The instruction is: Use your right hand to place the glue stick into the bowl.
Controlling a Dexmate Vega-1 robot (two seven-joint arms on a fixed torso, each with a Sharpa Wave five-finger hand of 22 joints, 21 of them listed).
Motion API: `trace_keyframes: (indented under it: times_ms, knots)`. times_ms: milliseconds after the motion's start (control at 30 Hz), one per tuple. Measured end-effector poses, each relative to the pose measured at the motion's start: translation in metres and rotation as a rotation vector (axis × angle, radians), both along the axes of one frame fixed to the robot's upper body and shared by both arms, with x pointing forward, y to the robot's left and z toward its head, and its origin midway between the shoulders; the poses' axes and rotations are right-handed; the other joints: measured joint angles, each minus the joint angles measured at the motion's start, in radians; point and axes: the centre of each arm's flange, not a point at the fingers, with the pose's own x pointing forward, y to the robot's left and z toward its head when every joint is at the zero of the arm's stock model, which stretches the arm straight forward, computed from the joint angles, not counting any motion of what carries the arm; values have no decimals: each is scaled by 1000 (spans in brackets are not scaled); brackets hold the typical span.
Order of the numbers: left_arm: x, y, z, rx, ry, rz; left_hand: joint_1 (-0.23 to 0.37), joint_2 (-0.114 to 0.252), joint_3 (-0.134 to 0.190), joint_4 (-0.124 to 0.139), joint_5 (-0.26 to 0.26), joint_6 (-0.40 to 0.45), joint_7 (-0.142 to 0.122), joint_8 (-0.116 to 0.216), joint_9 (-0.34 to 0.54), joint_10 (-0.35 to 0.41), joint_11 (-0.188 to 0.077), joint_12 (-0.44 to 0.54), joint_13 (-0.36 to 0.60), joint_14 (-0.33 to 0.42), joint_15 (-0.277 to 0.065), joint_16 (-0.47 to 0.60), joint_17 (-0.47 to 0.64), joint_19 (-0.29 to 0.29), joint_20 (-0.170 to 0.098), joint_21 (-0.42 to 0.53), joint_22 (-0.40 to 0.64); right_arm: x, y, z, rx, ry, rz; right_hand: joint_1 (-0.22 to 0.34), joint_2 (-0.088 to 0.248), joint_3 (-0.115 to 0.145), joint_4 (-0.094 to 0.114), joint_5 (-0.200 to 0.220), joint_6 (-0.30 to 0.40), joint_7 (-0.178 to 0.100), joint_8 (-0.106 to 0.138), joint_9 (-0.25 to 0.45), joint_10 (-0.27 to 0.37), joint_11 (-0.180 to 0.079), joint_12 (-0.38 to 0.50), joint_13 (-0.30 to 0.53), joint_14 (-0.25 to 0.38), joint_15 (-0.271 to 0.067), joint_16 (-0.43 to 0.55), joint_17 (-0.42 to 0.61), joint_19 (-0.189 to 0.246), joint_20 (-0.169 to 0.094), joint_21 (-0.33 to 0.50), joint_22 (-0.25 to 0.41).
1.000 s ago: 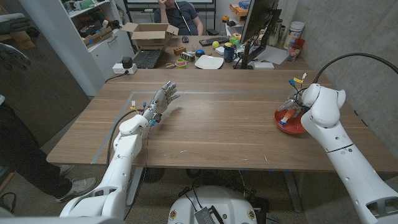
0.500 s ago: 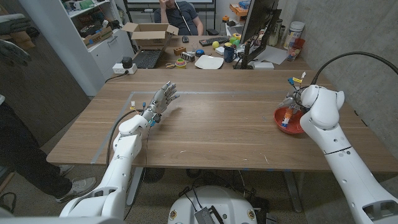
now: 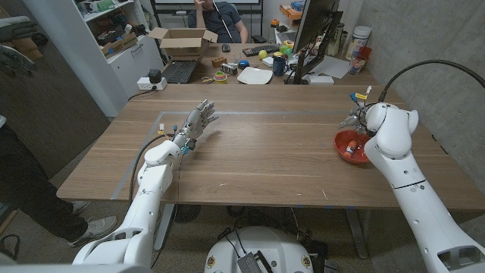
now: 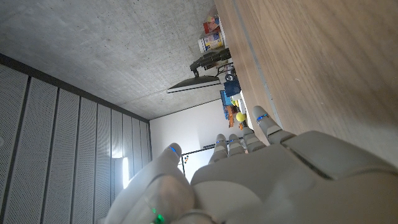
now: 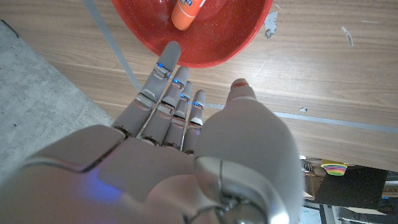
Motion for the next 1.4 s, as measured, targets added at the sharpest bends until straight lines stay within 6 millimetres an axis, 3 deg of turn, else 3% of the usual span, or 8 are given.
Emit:
trace_keyframes:
  times_ms: [1400]
  knots:
    - [0, 3, -1, -7, 0, 5, 0, 0, 0, 0, 0, 0, 0, 0, 0, 0, 0, 0, 0, 0, 0, 0, 0, 0, 0, -4, 0, -28, 14, 43, -113, -149, -23, 1, 0, -25, 0, 14, 16, -5, 6, -9, 14, 4, 15, -7, 11, -7, 4, 0, 4, 4, -12, 1]
